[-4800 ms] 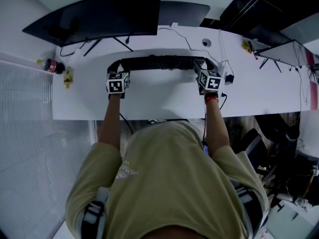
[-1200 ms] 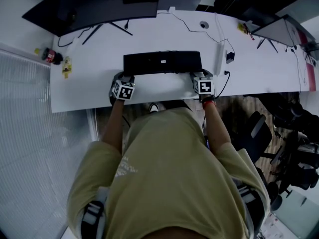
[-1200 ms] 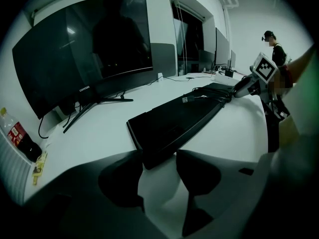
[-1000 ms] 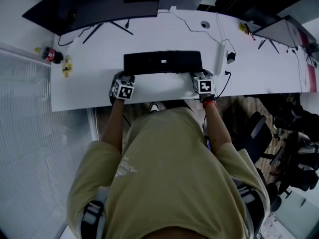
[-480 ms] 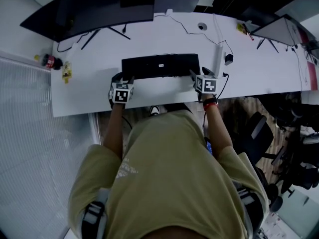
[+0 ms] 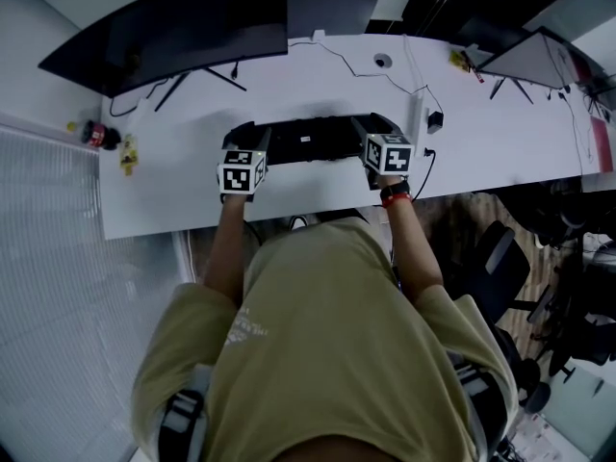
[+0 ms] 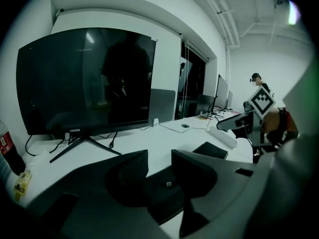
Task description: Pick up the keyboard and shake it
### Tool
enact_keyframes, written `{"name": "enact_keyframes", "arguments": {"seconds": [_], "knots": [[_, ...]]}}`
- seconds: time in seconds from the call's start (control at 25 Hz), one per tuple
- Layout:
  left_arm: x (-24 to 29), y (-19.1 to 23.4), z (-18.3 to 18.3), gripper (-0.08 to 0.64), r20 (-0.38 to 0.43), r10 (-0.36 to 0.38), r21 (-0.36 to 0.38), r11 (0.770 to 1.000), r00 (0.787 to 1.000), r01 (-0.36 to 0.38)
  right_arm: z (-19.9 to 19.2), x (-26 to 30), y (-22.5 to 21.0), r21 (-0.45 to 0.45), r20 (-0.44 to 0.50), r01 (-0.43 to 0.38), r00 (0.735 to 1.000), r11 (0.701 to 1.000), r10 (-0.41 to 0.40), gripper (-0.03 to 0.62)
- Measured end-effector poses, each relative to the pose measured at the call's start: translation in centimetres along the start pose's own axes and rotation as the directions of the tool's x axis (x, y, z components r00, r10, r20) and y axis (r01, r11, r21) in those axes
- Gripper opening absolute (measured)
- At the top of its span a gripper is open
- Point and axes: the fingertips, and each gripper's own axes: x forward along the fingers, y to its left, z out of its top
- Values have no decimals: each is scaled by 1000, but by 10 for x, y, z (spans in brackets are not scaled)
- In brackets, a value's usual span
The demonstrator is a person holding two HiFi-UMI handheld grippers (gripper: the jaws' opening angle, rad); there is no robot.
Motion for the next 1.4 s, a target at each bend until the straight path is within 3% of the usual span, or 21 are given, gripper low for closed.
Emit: {"name": "enact_keyframes", "arguments": {"seconds": [0.28, 0.56, 0.84, 1.04, 1.4], "knots": [[-5, -8, 52, 112, 96, 0, 21, 1000, 995, -2, 46, -10, 15, -48, 101, -19, 995, 999, 24, 154], [-21, -18, 96, 67, 206, -28, -14, 999, 978, 32, 93, -30, 31, -67, 208, -40, 977, 997, 53, 109], [-48, -21, 144, 32, 326, 36, 66, 996, 945, -61, 139, -58, 49, -104, 319, -35, 945, 994, 66, 61], [-61, -21, 160, 20, 362, 19, -3, 1000, 932, -19, 155, -68, 58, -133, 355, -25, 932, 991, 71, 35], [-56, -29, 160, 18, 357, 7, -3, 1000, 934, -6, 150, -63, 58, -133, 337, -26, 939, 991, 70, 23]]}}
